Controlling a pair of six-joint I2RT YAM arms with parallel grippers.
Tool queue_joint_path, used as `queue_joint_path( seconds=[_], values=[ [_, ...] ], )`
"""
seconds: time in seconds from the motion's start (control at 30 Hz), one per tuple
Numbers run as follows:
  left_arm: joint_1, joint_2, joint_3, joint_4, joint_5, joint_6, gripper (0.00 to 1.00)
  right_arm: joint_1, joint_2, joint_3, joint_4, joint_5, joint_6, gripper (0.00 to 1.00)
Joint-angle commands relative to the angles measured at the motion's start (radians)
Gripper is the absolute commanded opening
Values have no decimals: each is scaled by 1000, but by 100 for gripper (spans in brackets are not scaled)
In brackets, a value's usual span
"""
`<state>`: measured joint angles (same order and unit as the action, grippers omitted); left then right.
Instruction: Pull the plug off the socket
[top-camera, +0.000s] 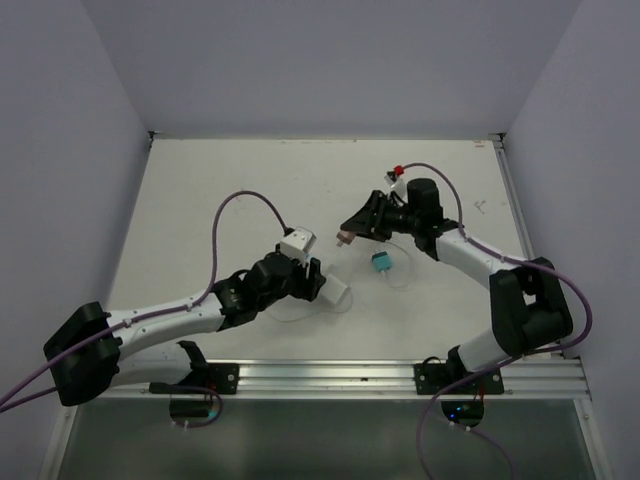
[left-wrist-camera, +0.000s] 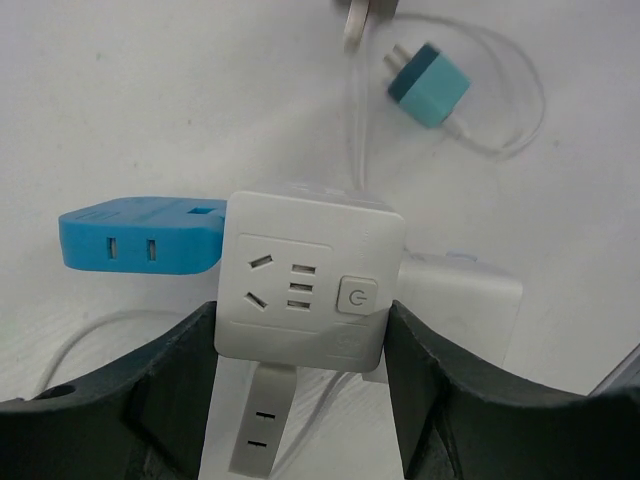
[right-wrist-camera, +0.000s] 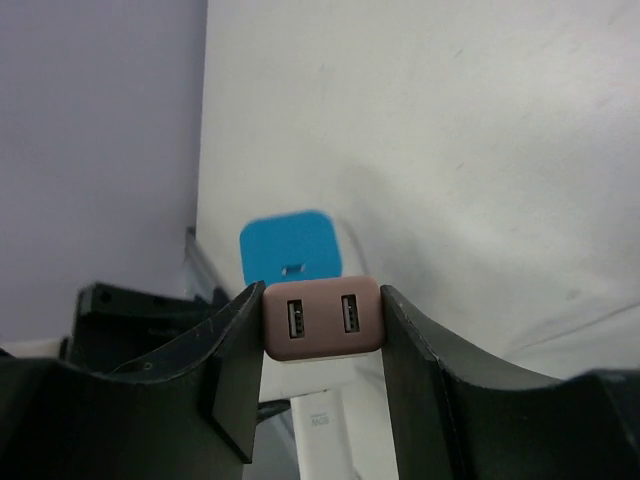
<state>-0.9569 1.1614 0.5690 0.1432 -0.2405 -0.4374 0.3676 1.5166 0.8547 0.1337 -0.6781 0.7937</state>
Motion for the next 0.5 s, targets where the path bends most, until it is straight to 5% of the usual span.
queue_joint_path(
  seconds=[0.0,0.47],
  values=[
    [-11,-3,-3,-177,-16,0,0,-147,-21,67,81,183,-30,0],
    [-9,-57,38,-257,-81,-23,0,-240,60,136,-103,314,-155,0]
  ],
)
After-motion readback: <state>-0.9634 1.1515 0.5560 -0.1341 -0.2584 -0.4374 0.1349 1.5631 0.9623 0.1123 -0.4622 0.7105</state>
